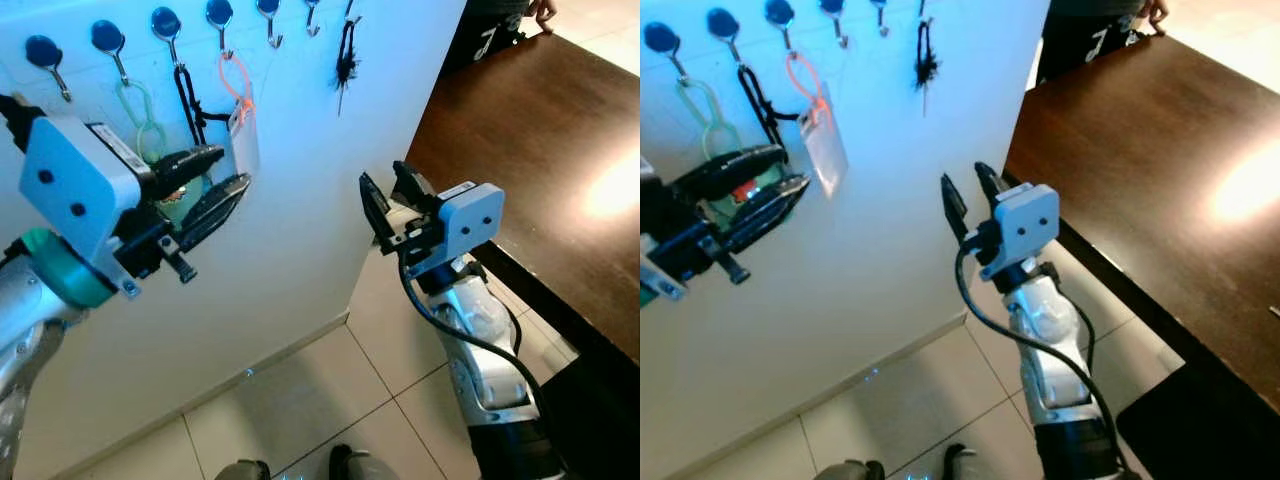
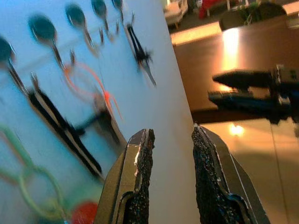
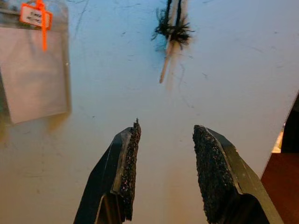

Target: Hang keys on a hook

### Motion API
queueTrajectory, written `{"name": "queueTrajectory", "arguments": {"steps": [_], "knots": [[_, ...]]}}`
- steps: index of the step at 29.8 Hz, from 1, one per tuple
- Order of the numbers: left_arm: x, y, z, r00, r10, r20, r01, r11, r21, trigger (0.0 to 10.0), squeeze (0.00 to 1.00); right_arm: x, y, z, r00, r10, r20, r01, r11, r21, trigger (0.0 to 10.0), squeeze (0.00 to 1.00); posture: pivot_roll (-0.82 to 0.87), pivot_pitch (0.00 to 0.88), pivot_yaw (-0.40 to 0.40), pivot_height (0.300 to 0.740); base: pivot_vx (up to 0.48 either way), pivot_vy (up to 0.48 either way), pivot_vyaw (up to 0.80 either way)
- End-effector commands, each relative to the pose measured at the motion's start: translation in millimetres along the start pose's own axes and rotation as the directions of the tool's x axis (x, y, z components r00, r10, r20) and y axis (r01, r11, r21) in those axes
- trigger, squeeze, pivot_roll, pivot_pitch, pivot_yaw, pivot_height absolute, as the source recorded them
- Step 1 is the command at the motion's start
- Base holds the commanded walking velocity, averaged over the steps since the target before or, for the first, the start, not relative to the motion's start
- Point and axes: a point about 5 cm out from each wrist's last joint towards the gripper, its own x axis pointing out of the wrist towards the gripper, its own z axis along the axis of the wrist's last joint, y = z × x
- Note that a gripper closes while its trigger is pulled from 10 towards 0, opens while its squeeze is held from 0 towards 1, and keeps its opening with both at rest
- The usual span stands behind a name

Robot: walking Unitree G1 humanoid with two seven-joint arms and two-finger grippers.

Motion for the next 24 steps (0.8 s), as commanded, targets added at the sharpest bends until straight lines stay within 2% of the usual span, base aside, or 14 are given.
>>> {"name": "queueTrajectory", "arguments": {"steps": [1,3,4,5,6,7,8,9,11,18,24], "knots": [[-2.7,-7.4,-2.0,1.0,-0.017,-0.024,0.017,1.0,-0.002,10.0,0.0,-2.9,4.6,-1.2,1.0,0.022,-0.003,-0.022,1.0,0.014,10.0,0.0,0.11,0.13,0.068,0.74,0.0,0.0,0.0],[-2.6,-11.7,-10.0,0.999,0.007,-0.051,-0.008,1.0,-0.023,10.0,0.0,-3.3,6.3,-2.6,0.999,0.035,-0.008,-0.034,0.999,0.02,10.0,0.0,0.12,0.13,0.064,0.74,0.0,0.0,0.0],[0.2,-14.0,-19.7,0.995,0.056,-0.084,-0.057,0.998,-0.02,10.0,0.0,-3.9,8.5,-3.9,0.999,0.046,-0.013,-0.045,0.999,0.025,10.0,0.0,0.12,0.128,0.064,0.74,0.0,0.0,0.0],[0.2,-14.0,-19.7,0.995,0.056,-0.084,-0.057,0.998,-0.02,10.0,0.0,-3.9,8.5,-3.9,0.999,0.046,-0.013,-0.045,0.999,0.025,10.0,0.0,0.12,0.128,0.064,0.74,0.0,0.0,0.0],[4.5,-14.4,-30.6,0.985,0.129,-0.111,-0.134,0.99,-0.033,10.0,0.0,-4.3,10.5,-5.1,0.998,0.054,-0.017,-0.053,0.998,0.03,10.0,0.0,0.11,0.122,0.065,0.74,0.0,0.0,0.0],[4.5,-14.4,-30.6,0.985,0.129,-0.111,-0.134,0.99,-0.033,10.0,0.0,-4.3,10.5,-5.1,0.998,0.054,-0.017,-0.053,0.998,0.03,10.0,0.0,0.11,0.122,0.065,0.74,0.0,0.0,0.0],[9.8,-15.2,-39.5,0.969,0.21,-0.128,-0.218,0.975,-0.047,10.0,0.0,-4.8,11.7,-5.7,0.998,0.056,-0.019,-0.056,0.998,0.034,10.0,0.0,0.1,0.118,0.069,0.74,0.0,0.0,0.0],[9.8,-15.2,-39.5,0.969,0.21,-0.128,-0.218,0.975,-0.047,10.0,0.0,-4.8,11.7,-5.7,0.998,0.056,-0.019,-0.056,0.998,0.034,10.0,0.0,0.1,0.118,0.069,0.74,0.0,0.0,0.0],[15.6,-17.5,-51.5,0.929,0.33,-0.165,-0.346,0.935,-0.073,10.0,0.0,-5.7,11.9,-5.9,0.998,0.052,-0.021,-0.051,0.998,0.039,10.0,0.0,0.1,0.112,0.073,0.74,0.0,0.0,0.0],[15.6,-18.9,-54.7,0.911,0.37,-0.183,-0.389,0.917,-0.083,10.0,0.0,-7.0,11.3,-7.0,0.999,0.046,-0.027,-0.045,0.998,0.042,10.0,0.0,0.1,0.101,0.072,0.74,0.0,0.0,0.0],[15.8,-12.3,-49.3,0.911,0.382,-0.155,-0.395,0.917,-0.059,10.0,0.0,-4.5,11.2,-6.7,0.998,0.053,-0.022,-0.052,0.998,0.04,10.0,0.0,0.1,0.092,0.071,0.74,-0.303,0.0,0.0]]}}
